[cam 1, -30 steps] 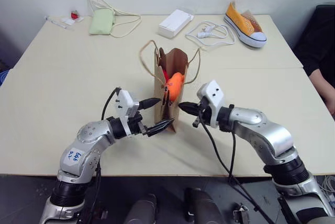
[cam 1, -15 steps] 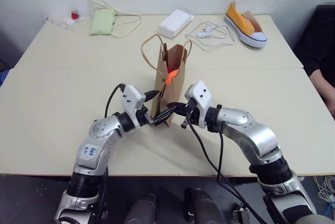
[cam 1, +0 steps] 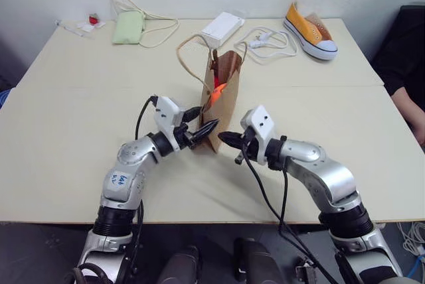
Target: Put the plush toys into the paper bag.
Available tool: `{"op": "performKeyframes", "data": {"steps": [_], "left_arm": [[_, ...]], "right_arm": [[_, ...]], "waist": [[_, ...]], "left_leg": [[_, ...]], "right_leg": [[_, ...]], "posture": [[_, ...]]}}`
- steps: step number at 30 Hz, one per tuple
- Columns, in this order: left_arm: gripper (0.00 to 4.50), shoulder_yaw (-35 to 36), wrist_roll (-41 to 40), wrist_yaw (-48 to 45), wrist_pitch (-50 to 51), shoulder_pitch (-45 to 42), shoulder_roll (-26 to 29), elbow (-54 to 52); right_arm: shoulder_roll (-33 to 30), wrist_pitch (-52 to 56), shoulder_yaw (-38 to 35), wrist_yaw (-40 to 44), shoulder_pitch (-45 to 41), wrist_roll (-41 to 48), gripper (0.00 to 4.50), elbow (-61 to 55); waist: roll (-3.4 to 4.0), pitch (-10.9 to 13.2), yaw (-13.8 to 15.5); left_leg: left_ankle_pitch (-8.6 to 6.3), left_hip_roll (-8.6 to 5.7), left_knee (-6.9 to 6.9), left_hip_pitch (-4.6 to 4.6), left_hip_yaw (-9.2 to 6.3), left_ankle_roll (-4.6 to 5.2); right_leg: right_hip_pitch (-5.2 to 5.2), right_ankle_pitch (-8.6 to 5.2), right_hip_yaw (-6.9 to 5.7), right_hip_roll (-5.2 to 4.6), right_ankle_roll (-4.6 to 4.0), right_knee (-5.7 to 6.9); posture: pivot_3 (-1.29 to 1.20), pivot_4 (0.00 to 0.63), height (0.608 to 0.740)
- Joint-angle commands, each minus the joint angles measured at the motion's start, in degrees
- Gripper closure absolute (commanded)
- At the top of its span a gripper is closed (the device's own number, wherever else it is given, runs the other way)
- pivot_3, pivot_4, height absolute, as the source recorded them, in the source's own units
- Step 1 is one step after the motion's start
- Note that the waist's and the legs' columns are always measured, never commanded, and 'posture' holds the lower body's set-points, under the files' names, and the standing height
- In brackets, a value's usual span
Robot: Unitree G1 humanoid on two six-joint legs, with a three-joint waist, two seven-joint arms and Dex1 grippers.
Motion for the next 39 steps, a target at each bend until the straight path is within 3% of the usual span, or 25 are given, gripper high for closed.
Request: {"op": "performKeyframes", "data": {"steps": [1, 3, 11, 14, 19, 22, 25, 28, 33, 37, 39], "left_arm": [[1.64, 0.89, -0.1, 0.22, -0.49, -2.13, 0.08, 0.36], [2.04, 0.58, 0.86, 0.43, -1.41, -2.69, -0.07, 1.87], [4.48, 0.63, 0.2, -2.78, -3.43, -2.53, 0.78, 3.07], [4.48, 1.45, -2.37, -7.45, -2.23, -3.92, 2.39, 4.07], [4.48, 1.37, -8.37, -23.7, -0.16, -7.44, 8.57, 7.46], [4.5, -1.27, -7.73, -33.59, -1.87, -11.58, 10.87, 12.51], [4.5, -4.02, -4.99, -40.19, -6.16, -17.39, 9.76, 20.69], [4.5, -6.32, -1.2, -43.92, -13.09, -23.38, 6.29, 31.22], [4.5, -7.53, 2.83, -49.05, -23.24, -27.77, 3.22, 42.35], [4.5, -6.84, 5.7, -47.27, -25.76, -29.42, 3.16, 46.19], [4.07, -5.74, 5.19, -47.69, -22.77, -28.84, 5.57, 43.95]], "right_arm": [[-1.01, -1.16, -2.28, 1.04, 0.54, 0.27, 4.5, -2.44], [-1.0, -1.08, -2.33, 1.1, 0.63, 0.34, 4.5, -2.73], [-1.74, -2.77, -4.16, 1.58, 0.89, 0.58, 4.5, -4.91], [-6.51, -0.16, -10.51, 3.76, 4.22, 5.16, 4.5, -12.11], [-16.79, 7.24, -29.73, 7.56, 12.36, 19.87, 4.5, -24.33], [-24.37, 13.52, -47.21, 11.26, 18.98, 31.79, 3.92, -26.99], [-30.1, 18.11, -60.55, 14.19, 25.92, 38.78, 2.84, -27.75], [-31.62, 20.7, -69.96, 15.38, 32.75, 42.89, 1.75, -28.81], [-30.01, 19.66, -75.59, 15.37, 42.07, 45.13, 0.01, -32.92], [-29.45, 16.76, -74.04, 13.62, 43.93, 43.15, 0.01, -32.19], [-29.84, 15.64, -73.15, 13.78, 44.07, 42.53, 0.0, -31.21]], "waist": [[0.0, 0.0, 0.01], [0.0, 0.0, 0.02], [0.0, 0.0, -0.04], [0.0, 0.0, 0.46], [0.01, 0.01, 0.42], [0.01, 0.01, 0.47], [-0.01, 0.0, 1.01], [-0.05, 0.02, 1.75], [-0.13, 0.06, 1.47], [-0.21, 0.1, 1.62], [-0.26, 0.12, 1.78]], "left_leg": [[0.0, 0.0, 0.01, 0.0, 0.0, 0.0], [0.0, 0.0, 0.01, 0.01, 0.0, 0.0], [0.01, 0.01, 0.0, 0.01, 0.0, -0.01], [0.0, -0.01, 0.0, -0.06, -0.05, 0.0], [-0.01, -0.03, 0.0, -0.1, -0.09, 0.02], [-0.01, 0.01, -0.03, -0.06, -0.09, 0.02], [-0.02, 0.0, 0.0, -0.02, -0.07, 0.05], [-0.01, 0.0, 0.02, 0.01, -0.03, 0.07], [-0.05, 0.02, 0.0, 0.02, 0.11, 0.15], [-0.05, 0.03, 0.03, 0.04, 0.12, 0.16], [-0.05, 0.02, 0.07, 0.02, 0.12, 0.17]], "right_leg": [[0.0, 0.0, -0.01, 0.0, 0.0, 0.0], [0.0, 0.0, 0.0, 0.01, 0.0, 0.02], [-0.01, 0.0, -0.01, 0.01, 0.0, 0.01], [-0.01, 0.0, -0.05, -0.02, 0.0, -0.02], [0.03, 0.01, -0.09, -0.04, 0.01, -0.1], [0.08, 0.01, -0.09, -0.04, 0.01, -0.12], [0.16, 0.01, -0.1, -0.05, 0.01, -0.11], [0.2, 0.01, -0.09, -0.05, 0.02, -0.1], [0.17, 0.03, 0.01, -0.01, 0.05, -0.09], [0.16, 0.04, 0.05, -0.02, 0.07, -0.04], [0.16, 0.05, 0.05, -0.02, 0.1, -0.04]], "posture": [[0.0, 0.15, 0.74], [0.0, 0.15, 0.74], [0.0, 0.15, 0.74], [0.0, 0.15, 0.74], [0.0, 0.15, 0.74], [0.0, 0.15, 0.74], [0.0, 0.15, 0.74], [0.0, 0.15, 0.74], [0.0, 0.15, 0.74], [0.0, 0.15, 0.74], [0.0, 0.15, 0.74]]}}
